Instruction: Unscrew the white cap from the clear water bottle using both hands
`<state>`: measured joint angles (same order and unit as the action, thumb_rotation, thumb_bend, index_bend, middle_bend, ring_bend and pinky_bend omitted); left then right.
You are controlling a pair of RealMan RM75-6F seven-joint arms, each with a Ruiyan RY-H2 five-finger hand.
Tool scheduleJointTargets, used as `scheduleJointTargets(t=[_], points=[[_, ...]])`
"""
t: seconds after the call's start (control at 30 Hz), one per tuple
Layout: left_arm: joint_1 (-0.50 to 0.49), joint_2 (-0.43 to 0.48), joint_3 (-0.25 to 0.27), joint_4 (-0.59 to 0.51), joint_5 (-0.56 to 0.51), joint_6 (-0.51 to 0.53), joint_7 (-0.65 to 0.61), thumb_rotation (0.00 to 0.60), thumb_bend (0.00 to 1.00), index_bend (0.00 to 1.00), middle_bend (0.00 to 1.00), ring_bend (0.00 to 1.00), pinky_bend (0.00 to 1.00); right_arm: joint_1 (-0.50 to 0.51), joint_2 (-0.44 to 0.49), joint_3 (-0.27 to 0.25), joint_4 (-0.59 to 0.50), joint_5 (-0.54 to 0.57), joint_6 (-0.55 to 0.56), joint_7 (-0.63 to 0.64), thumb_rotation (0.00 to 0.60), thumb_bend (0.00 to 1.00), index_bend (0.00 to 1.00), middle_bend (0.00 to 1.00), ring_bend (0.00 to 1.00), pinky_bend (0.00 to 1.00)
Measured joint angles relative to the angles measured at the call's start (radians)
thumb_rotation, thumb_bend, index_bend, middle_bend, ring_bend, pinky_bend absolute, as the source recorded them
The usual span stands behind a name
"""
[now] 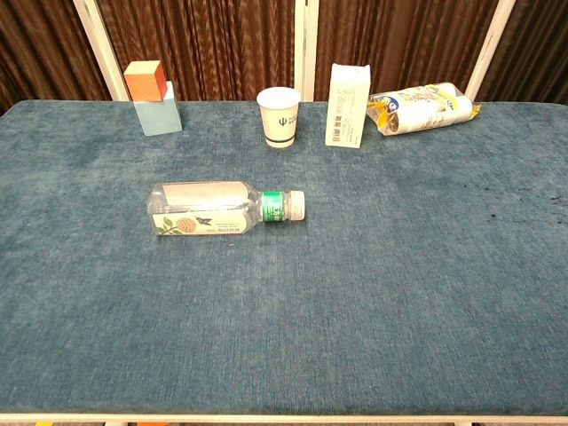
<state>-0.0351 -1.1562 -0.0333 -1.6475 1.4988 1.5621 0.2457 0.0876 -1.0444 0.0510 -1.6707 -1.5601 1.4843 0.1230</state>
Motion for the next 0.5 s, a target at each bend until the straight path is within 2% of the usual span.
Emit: scheduleJointTargets(t=[0.33,0.5], points=[[0.003,0.006,0.006,-0.011,-0.002,-0.008,0.007,0.6,0.15,0.18,0.16,0.07,0.07,0.001,0.003,-0.003,0.006,-0.007,0.004,0.009,0.6,0.34,0.0,0.05,0.0,0.0],[-0.048,0.02,-0.004,-0.014,0.038,-0.051,0.044,0.6,0.15,0.18,0.16,0.07,0.07,0.009,0.018,0.011,0.005,-0.009,0.009,-0.008,0.6,0.34,0.0,0.05,0.0,0.0]])
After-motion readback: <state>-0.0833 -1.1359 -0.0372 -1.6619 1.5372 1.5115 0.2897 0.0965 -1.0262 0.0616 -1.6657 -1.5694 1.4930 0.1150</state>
